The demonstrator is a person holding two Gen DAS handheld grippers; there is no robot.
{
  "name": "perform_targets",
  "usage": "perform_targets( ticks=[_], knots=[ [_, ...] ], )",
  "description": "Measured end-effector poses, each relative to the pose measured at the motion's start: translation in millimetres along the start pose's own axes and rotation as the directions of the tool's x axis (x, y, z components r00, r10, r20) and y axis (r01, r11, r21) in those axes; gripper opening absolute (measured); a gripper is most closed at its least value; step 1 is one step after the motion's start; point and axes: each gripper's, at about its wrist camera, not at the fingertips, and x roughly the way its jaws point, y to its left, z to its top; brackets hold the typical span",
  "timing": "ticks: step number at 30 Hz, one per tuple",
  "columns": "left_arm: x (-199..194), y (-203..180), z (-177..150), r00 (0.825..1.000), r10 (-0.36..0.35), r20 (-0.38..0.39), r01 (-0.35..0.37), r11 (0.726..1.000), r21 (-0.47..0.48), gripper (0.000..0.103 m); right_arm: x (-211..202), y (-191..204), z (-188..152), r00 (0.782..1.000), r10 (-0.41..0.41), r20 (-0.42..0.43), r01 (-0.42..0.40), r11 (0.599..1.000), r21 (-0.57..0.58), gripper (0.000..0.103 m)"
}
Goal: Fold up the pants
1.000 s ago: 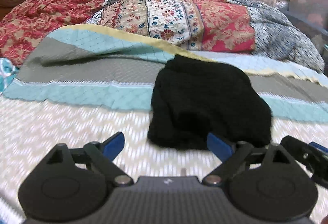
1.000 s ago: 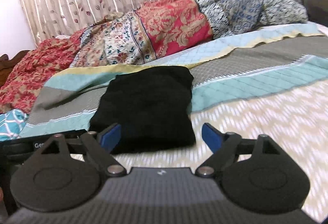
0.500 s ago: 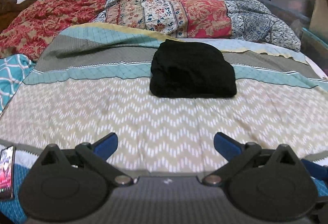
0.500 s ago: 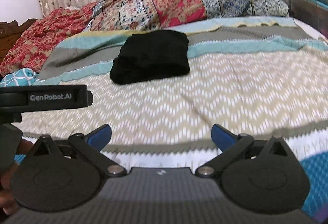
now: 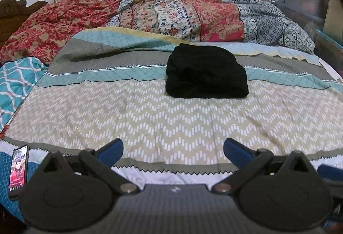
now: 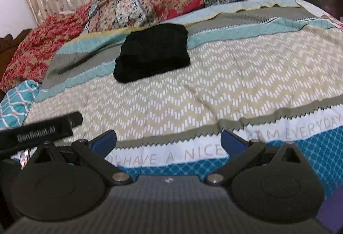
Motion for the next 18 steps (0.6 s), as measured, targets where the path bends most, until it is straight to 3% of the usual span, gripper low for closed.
perform_targets(
  ticks=[7, 18],
  knots=[
    [-1, -12, -1, 0.999, 0.045, -0.007, -0.045, 0.997, 0.062, 0.103, -2, 1, -11, 0.999, 0.026, -0.032, -0.026, 1.0, 0.006, 0.103],
    [5, -9, 0, 0.996, 0.023, -0.083, -0.018, 0.998, 0.058, 0.103, 1, -2, -12, 0.998, 0.042, -0.049, -0.041, 0.998, 0.038, 0.103]
  ],
)
